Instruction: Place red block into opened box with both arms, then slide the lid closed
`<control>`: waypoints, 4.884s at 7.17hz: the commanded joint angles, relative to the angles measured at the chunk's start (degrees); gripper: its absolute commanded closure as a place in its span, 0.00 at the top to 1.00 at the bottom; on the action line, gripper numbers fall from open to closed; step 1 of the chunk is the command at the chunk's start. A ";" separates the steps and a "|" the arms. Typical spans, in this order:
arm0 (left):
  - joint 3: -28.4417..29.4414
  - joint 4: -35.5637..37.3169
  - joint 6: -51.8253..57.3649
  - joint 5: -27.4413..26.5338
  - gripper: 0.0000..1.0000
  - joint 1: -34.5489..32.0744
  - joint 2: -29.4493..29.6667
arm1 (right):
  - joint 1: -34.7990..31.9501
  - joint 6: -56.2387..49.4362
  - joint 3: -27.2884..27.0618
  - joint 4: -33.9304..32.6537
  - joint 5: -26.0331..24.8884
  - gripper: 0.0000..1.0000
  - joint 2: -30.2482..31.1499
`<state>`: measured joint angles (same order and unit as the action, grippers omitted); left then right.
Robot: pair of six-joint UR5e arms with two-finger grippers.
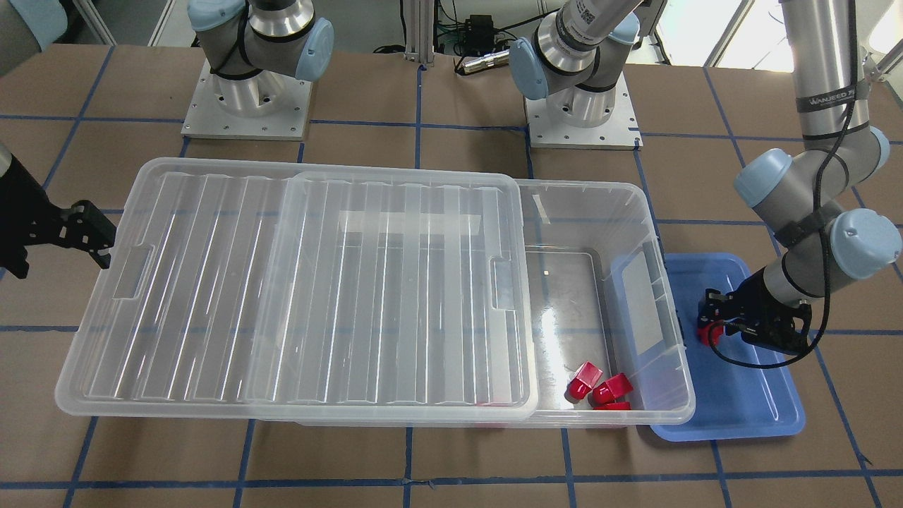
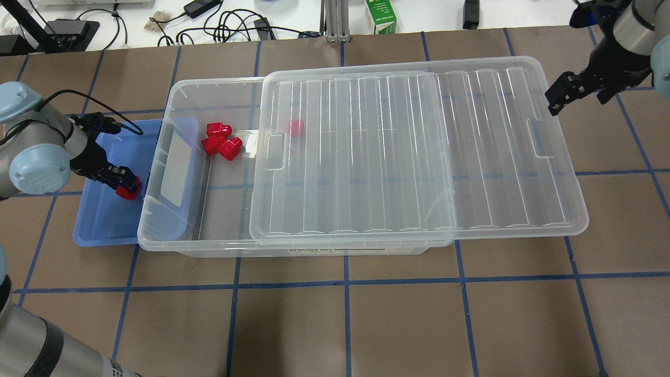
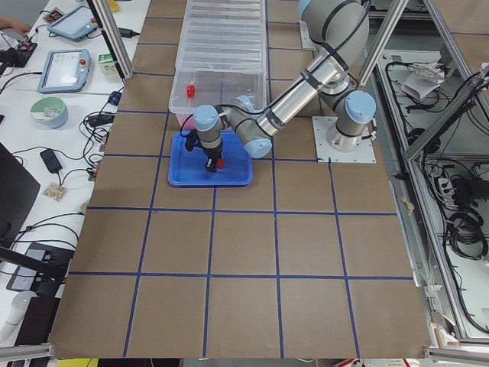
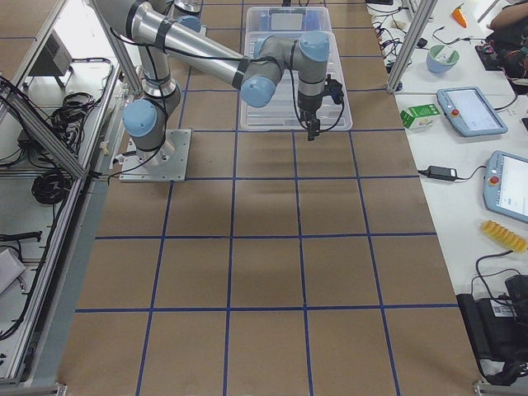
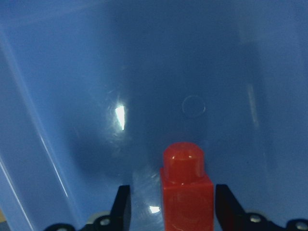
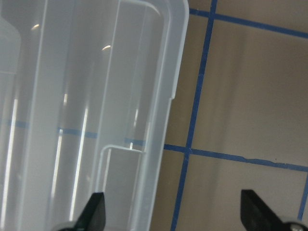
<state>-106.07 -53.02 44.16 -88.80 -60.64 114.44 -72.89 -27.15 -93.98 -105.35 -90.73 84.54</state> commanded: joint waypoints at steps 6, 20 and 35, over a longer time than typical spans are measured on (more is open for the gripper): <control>20.55 -35.13 -19.37 -2.61 0.00 -12.27 -13.43 | -19.14 27.77 7.14 10.52 0.21 1.00 4.67; -5.38 -7.54 -34.84 -0.06 0.36 -25.32 -9.15 | -19.14 26.89 6.79 10.69 -0.41 1.00 4.58; 19.15 -39.36 -34.48 -0.93 1.00 -27.43 -24.87 | 9.06 -9.84 -3.46 1.40 0.21 1.00 0.28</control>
<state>-86.38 -92.44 9.79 -89.47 -87.59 90.23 -67.35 -33.21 -93.96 -100.48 -90.66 85.92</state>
